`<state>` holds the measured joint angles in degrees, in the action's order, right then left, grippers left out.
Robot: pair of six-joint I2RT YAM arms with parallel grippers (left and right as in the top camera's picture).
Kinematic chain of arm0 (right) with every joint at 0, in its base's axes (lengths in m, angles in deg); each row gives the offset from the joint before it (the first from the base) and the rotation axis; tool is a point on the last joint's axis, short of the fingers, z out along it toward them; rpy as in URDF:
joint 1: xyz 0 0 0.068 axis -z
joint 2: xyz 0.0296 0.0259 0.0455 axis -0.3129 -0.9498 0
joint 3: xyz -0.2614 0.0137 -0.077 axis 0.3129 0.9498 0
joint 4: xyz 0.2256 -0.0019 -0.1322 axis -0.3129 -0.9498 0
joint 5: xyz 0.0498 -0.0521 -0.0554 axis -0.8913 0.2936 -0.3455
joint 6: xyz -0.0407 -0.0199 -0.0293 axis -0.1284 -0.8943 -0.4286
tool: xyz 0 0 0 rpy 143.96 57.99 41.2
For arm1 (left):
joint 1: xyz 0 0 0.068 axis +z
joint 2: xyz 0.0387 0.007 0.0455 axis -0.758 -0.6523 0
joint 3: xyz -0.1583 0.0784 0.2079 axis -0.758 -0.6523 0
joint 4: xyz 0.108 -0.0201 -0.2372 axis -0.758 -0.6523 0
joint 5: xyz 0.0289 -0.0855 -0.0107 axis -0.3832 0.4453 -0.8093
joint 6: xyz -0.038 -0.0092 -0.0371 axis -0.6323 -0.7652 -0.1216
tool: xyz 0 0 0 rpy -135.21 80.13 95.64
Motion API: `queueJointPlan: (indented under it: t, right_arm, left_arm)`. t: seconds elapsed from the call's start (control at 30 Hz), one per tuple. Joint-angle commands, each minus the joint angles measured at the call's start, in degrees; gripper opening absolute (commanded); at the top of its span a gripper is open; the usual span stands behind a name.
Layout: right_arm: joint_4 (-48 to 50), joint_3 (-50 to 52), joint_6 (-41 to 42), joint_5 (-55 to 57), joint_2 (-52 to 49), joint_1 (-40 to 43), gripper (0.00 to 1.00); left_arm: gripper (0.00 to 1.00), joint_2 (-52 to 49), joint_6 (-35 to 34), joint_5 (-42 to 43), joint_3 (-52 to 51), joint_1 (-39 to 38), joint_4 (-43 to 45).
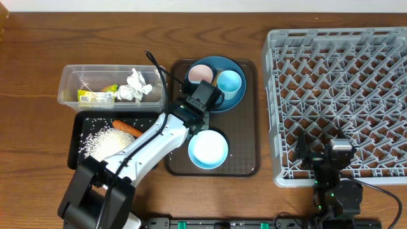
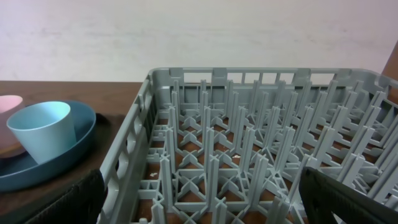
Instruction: Sort waste into correct bins and load items into the dishwasher rack
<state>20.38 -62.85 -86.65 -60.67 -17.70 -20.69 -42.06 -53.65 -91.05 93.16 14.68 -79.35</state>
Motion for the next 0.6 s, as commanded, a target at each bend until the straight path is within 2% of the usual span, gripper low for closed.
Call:
queueJointPlan:
  t: [0.0, 0.33, 0.57]
  right_arm:
    - [-0.1, 0.2, 0.2, 0.2, 0.0, -0.5, 0.99]
    - [-0.1, 0.2, 0.2, 0.2, 0.0, -0.5, 0.99]
    - [-0.1, 0.2, 0.2, 0.2, 0.0, -0.5, 0.99]
  left_arm:
    - [0.19, -0.3, 0.1, 5.3, -0.3, 0.0, 0.0]
    - [0.19, -0.3, 0.2, 10.7, -0.2, 0.0, -1.2]
    - [0.19, 0.1, 0.2, 18.8, -0.2, 0.0, -0.2]
